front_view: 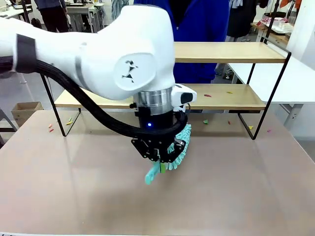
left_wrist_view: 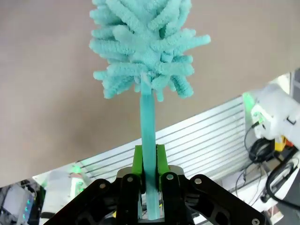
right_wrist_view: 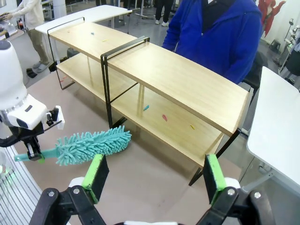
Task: Clean the shelves.
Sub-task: Clean another randomly selected level of the Shelf with the Duster.
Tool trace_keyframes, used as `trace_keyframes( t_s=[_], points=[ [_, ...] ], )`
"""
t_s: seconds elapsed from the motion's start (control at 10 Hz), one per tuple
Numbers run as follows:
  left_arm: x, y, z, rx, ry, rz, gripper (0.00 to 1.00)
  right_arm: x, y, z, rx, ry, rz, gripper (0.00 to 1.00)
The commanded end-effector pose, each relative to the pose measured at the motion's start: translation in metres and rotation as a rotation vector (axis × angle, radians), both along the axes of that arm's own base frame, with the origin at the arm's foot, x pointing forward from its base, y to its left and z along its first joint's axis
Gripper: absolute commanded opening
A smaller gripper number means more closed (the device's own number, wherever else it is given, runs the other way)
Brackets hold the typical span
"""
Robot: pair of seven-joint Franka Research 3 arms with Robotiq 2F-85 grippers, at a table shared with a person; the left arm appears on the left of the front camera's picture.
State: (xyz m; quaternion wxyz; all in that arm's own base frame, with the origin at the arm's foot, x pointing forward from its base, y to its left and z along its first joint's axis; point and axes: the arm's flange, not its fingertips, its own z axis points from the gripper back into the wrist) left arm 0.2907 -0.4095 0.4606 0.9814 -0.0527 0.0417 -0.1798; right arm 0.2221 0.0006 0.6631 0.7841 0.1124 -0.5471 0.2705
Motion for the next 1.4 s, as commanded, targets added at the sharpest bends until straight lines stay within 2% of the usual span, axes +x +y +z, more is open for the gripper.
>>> trace_keyframes(
  t_s=[0.0, 0.1, 0.2, 0.4, 0.5, 0.9, 1.1, 1.3],
  points=[
    [0.017, -0.023, -0.001, -0.004, -0.066, 0.12, 0.13, 0.0, -0.001, 0.001, 0.002, 0.002, -0.003, 1.0],
    [0.025, -0.027, -0.004, -0.035, -0.057, 0.173, 0.13, 0.0, -0.001, 0.001, 0.002, 0.002, -0.003, 1.0],
    [0.038, -0.031, -0.006, -0.053, -0.067, 0.235, 0.0, 0.0, -0.001, 0.001, 0.002, 0.002, -0.003, 1.0],
    [0.055, -0.039, -0.011, -0.045, -0.095, 0.37, 0.0, 0.0, -0.001, 0.001, 0.002, 0.002, -0.003, 1.0],
    [0.069, -0.045, -0.019, -0.032, -0.09, 0.379, 0.0, 0.0, -0.001, 0.001, 0.002, 0.002, -0.003, 1.0],
    [0.111, -0.064, -0.06, -0.039, -0.168, 0.272, 0.0, 0.0, -0.001, 0.001, 0.002, 0.002, -0.003, 1.0],
    [0.117, -0.072, -0.073, -0.046, -0.173, 0.229, 0.0, 0.0, -0.001, 0.001, 0.002, 0.002, -0.003, 1.0],
    [0.119, -0.082, -0.078, -0.126, -0.173, 0.202, 0.0, 0.0, -0.001, 0.001, 0.002, 0.002, -0.003, 1.0]
  ],
)
